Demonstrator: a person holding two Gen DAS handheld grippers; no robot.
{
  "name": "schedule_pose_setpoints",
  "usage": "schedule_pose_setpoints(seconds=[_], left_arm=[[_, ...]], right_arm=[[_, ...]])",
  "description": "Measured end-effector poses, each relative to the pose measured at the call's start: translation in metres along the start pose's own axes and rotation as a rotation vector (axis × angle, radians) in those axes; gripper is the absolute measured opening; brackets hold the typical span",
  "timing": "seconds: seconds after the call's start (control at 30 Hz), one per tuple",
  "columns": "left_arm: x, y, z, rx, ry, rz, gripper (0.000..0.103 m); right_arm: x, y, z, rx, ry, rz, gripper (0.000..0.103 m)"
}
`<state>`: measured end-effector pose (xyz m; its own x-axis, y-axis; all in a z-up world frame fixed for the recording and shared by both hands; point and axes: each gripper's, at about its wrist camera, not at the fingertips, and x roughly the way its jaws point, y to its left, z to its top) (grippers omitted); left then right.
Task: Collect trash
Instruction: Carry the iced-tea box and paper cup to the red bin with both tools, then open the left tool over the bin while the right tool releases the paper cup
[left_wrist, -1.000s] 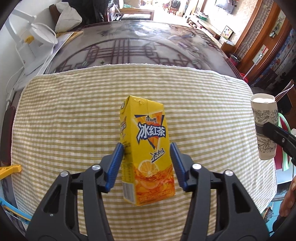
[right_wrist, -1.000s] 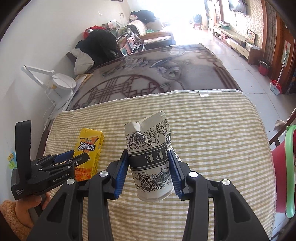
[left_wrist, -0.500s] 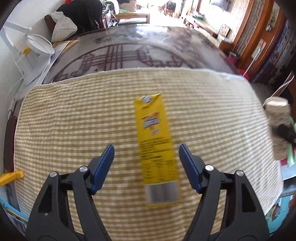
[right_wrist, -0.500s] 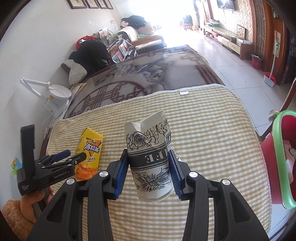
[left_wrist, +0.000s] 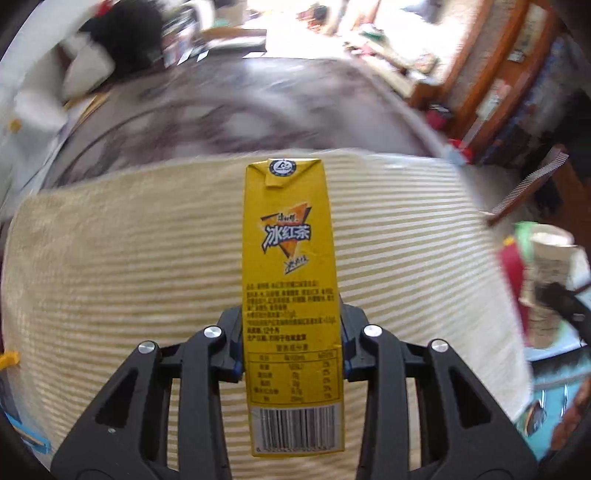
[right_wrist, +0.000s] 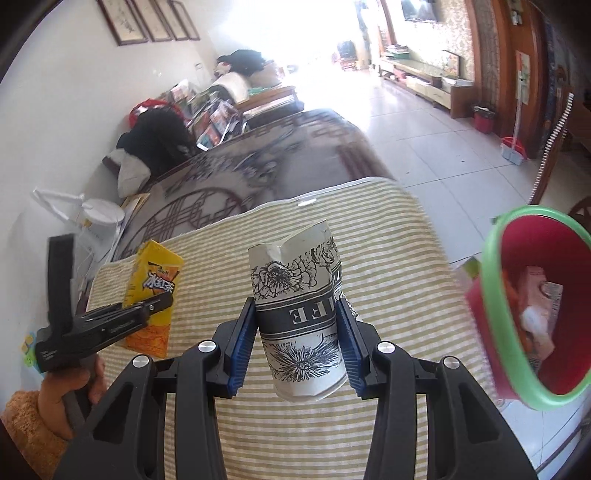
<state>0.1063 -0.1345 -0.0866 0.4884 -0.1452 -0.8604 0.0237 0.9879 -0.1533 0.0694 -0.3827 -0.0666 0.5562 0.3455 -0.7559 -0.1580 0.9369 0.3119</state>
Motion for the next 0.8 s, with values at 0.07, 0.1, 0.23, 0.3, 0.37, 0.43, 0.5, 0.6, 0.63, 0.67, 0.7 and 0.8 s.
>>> schedule_pose_setpoints(seconds=[0.07, 0.1, 0.23, 0.3, 0.37, 0.43, 0.5, 0.6, 0.63, 0.67, 0.7, 0.8], left_arm=[[-0.006, -0.034, 0.005, 0.053, -0.016, -0.053, 0.034], [-0.008, -0.052, 0.007, 0.079, -0.023, -0.082, 0.034], [-0.006, -0.135, 0.013, 0.172, -0.012, -0.220, 0.034], [-0.003, -0.167, 0.013, 0.208, -0.006, -0.266, 0.034], [0.002, -0.207, 0.014, 0.261, -0.006, -0.307, 0.034], [0.006, -0.234, 0.014, 0.291, 0.004, -0.339, 0.034], [0.010, -0.261, 0.013, 0.320, 0.015, -0.366, 0.034], [0.019, -0.298, 0.012, 0.363, 0.033, -0.405, 0.042], [0.021, -0.308, 0.012, 0.375, 0.037, -0.409, 0.051], [0.022, -0.313, 0.012, 0.379, 0.030, -0.407, 0.066], [0.019, -0.316, 0.012, 0.373, 0.011, -0.407, 0.071], [0.010, -0.310, 0.013, 0.359, -0.007, -0.402, 0.076]], right_arm=[[-0.012, -0.022, 0.001, 0.031, -0.023, -0.023, 0.041], [-0.019, -0.034, 0.001, 0.048, -0.035, -0.038, 0.041], [-0.046, -0.087, 0.001, 0.119, -0.081, -0.105, 0.041], [-0.060, -0.118, 0.001, 0.155, -0.101, -0.153, 0.041], [-0.071, -0.142, 0.001, 0.174, -0.114, -0.202, 0.041], [-0.080, -0.167, 0.000, 0.191, -0.122, -0.245, 0.041], [-0.087, -0.190, 0.001, 0.201, -0.127, -0.282, 0.042], [-0.092, -0.215, 0.002, 0.210, -0.119, -0.312, 0.044], [-0.093, -0.220, 0.004, 0.217, -0.118, -0.330, 0.047], [-0.095, -0.224, 0.004, 0.224, -0.126, -0.346, 0.059], [-0.100, -0.228, 0.003, 0.229, -0.139, -0.357, 0.064], [-0.110, -0.232, 0.003, 0.228, -0.160, -0.375, 0.066]])
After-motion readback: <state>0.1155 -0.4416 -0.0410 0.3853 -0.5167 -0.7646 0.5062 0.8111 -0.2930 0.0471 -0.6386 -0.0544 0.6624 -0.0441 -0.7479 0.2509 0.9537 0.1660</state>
